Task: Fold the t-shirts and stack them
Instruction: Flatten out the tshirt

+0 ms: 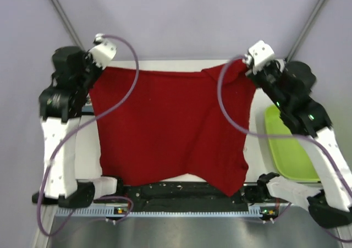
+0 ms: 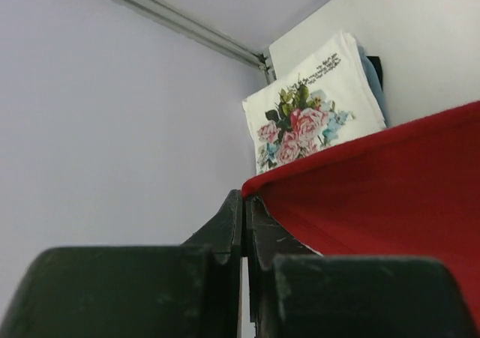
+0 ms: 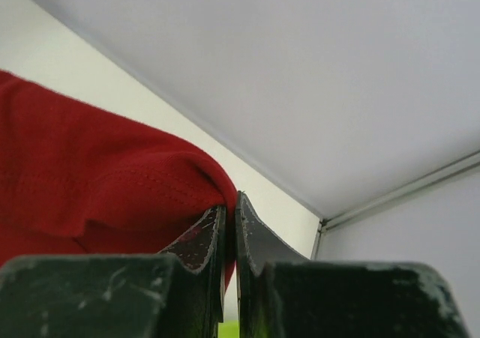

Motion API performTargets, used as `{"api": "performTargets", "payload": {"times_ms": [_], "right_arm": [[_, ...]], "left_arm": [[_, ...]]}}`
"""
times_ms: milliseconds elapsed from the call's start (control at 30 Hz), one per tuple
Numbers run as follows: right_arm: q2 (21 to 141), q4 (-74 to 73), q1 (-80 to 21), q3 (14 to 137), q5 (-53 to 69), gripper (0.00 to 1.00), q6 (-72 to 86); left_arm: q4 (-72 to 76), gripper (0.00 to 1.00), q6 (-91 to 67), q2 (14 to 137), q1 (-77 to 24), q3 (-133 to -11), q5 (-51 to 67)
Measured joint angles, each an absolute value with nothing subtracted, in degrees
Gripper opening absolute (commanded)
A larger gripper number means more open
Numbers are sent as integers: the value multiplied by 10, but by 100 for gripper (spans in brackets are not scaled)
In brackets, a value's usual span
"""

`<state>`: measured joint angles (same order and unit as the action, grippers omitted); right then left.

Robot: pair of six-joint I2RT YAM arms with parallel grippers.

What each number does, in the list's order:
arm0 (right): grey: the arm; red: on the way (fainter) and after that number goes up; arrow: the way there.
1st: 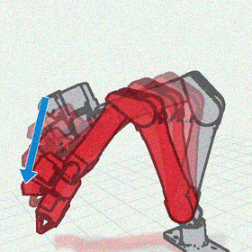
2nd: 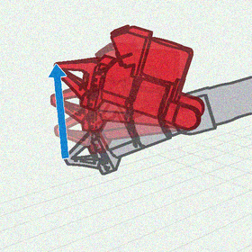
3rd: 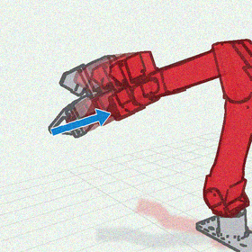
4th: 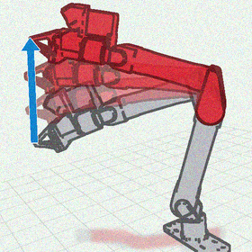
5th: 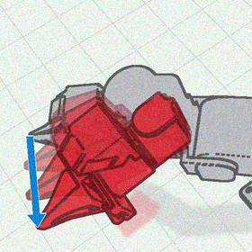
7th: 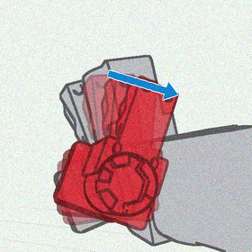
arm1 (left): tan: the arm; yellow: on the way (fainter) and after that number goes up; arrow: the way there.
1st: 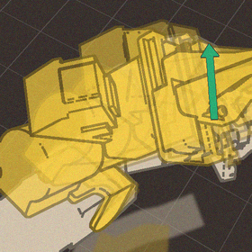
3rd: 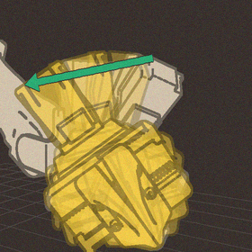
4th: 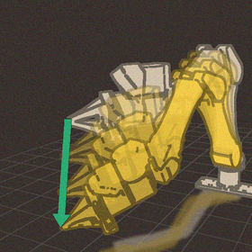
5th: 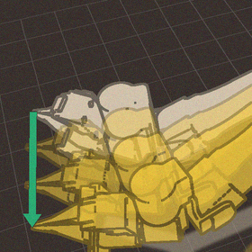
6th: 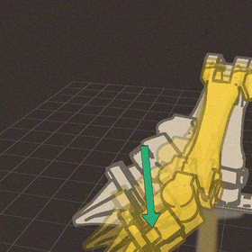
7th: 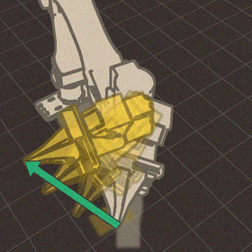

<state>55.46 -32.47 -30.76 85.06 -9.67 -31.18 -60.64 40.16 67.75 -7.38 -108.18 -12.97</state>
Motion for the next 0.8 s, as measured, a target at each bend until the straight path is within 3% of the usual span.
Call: {"api": "performTargets", "payload": {"times_ms": [167,333,433,567,800], "right_arm": [[735,-214,-172,885,-21,0,-275],[939,-188,-112,1120,1,0,-266],[995,-183,-97,1248,1,0,-276],[960,-174,-93,1275,14,0,-319],[713,-209,-93,999,81,0,-428]], "left_arm": [[-465,0,403,848,-73,-1102,-173],[-356,0,417,1005,-74,-1231,-206],[-291,0,431,1035,-74,-1288,-209],[-235,0,446,1017,-79,-1311,-198],[-226,0,460,903,-79,-1162,-134]]}}
